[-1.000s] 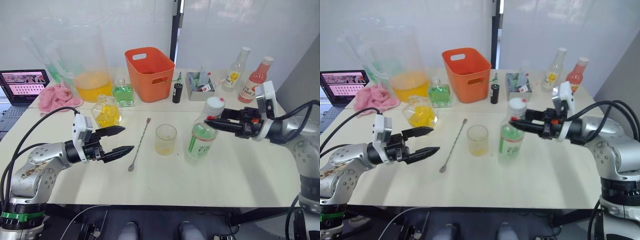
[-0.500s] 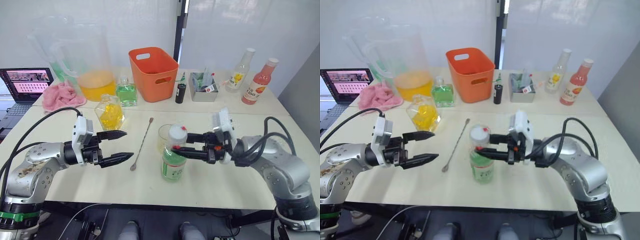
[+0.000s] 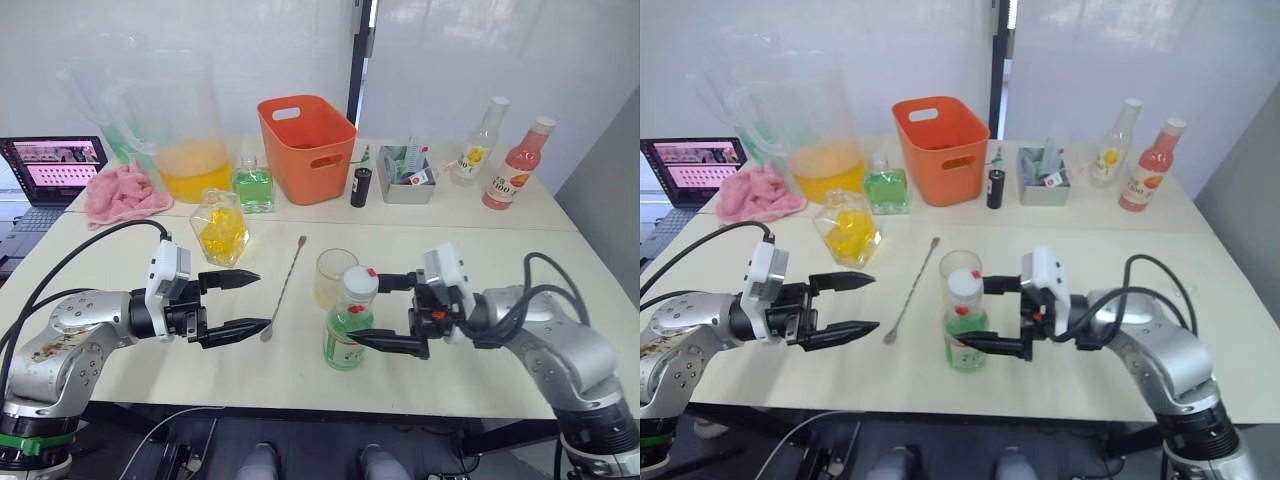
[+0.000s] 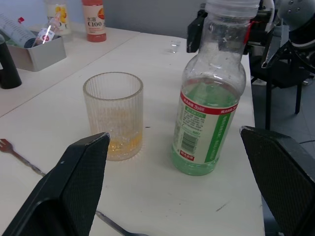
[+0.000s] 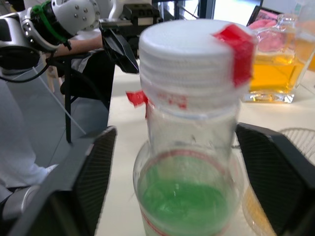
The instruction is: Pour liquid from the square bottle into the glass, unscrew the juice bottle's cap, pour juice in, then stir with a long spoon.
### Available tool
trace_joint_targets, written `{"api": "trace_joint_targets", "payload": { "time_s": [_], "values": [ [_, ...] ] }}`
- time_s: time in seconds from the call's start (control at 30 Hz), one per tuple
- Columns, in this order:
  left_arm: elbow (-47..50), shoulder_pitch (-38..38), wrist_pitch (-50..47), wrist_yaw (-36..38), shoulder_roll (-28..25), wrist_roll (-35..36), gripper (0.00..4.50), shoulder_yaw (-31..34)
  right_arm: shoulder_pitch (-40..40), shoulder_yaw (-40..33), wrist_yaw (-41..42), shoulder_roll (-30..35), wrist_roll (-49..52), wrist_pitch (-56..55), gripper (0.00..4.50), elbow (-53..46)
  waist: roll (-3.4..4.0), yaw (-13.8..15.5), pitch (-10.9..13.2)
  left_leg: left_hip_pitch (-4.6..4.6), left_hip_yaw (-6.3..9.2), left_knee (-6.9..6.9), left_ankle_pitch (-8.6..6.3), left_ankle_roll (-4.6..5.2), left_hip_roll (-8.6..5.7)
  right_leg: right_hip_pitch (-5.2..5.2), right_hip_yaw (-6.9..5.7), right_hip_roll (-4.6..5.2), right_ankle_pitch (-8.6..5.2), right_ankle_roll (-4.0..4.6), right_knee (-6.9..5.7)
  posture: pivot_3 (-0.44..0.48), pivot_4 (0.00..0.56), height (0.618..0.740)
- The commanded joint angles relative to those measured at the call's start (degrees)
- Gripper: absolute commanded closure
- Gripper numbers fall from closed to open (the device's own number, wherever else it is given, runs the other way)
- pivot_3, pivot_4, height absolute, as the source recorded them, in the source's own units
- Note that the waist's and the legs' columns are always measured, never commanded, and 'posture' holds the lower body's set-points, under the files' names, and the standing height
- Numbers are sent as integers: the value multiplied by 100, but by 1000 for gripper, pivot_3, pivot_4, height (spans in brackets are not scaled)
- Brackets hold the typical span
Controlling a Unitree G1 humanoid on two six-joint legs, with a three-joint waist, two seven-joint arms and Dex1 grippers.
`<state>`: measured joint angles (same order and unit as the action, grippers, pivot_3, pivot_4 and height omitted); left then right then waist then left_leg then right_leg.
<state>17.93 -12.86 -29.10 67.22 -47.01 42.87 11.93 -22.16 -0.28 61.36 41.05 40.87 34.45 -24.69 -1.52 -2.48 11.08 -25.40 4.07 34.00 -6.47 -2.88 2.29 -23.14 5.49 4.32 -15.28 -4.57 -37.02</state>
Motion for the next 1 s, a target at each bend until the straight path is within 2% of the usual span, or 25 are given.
{"api": "trace_joint_targets", "payload": {
  "time_s": [0.03, 0.1, 0.23, 0.37, 0.5, 0.7, 1.0],
  "values": [
    [318, 16, -144, 69, -128, 309, 0, 222, -116, -477, 498, 396, 310, 8, 35, 225, 0, 3, 0, 0, 0, 0, 0, 0, 0, 0, 0, 0, 0, 0, 0, 0, 150, 740],
    [406, 52, -213, 79, -170, 393, 0, 266, -213, -536, 803, 571, 329, -60, 35, 440, 0, -5, 0, 0, 0, 1, 0, 0, 0, 0, -1, 0, -1, 1, 1, 0, 150, 740],
    [627, 140, -394, 53, -228, 622, 0, 315, -608, -170, 1494, 751, -186, -612, 35, 1072, 0, -28, 0, 4, -6, 1, 0, 0, 8, -2, 0, -5, -1, 6, 0, 0, 150, 740],
    [952, 385, -497, -45, -267, 750, 0, 406, -1649, 447, 2422, 448, -485, -936, 35, 2091, 0, -74, 1, 13, -13, 1, 0, 0, 18, -1, 0, -12, 1, 14, 0, 0, 150, 740],
    [1099, 519, -441, -200, -266, 733, 0, 493, -2116, 851, 3051, 287, -719, -1221, 35, 2598, 0, -81, 1, 12, -13, 0, 0, 0, 23, -2, 0, -17, 4, 12, -1, 0, 150, 740],
    [1459, 847, -507, -480, -286, 815, 0, 690, -2757, 1614, 3114, 63, -691, -1951, 35, 3345, 0, -33, 1, 10, -14, -1, -1, -1, 23, -5, 0, -18, 3, 13, 0, 0, 150, 740],
    [1727, 1046, -668, -836, -363, 1028, 0, 993, -3089, 2299, 3114, -47, 12, -2062, 35, 3469, 1, -9, 1, 10, -14, -1, -1, -1, 26, -5, 0, -21, 3, 15, 0, 0, 150, 740]
  ]
}}
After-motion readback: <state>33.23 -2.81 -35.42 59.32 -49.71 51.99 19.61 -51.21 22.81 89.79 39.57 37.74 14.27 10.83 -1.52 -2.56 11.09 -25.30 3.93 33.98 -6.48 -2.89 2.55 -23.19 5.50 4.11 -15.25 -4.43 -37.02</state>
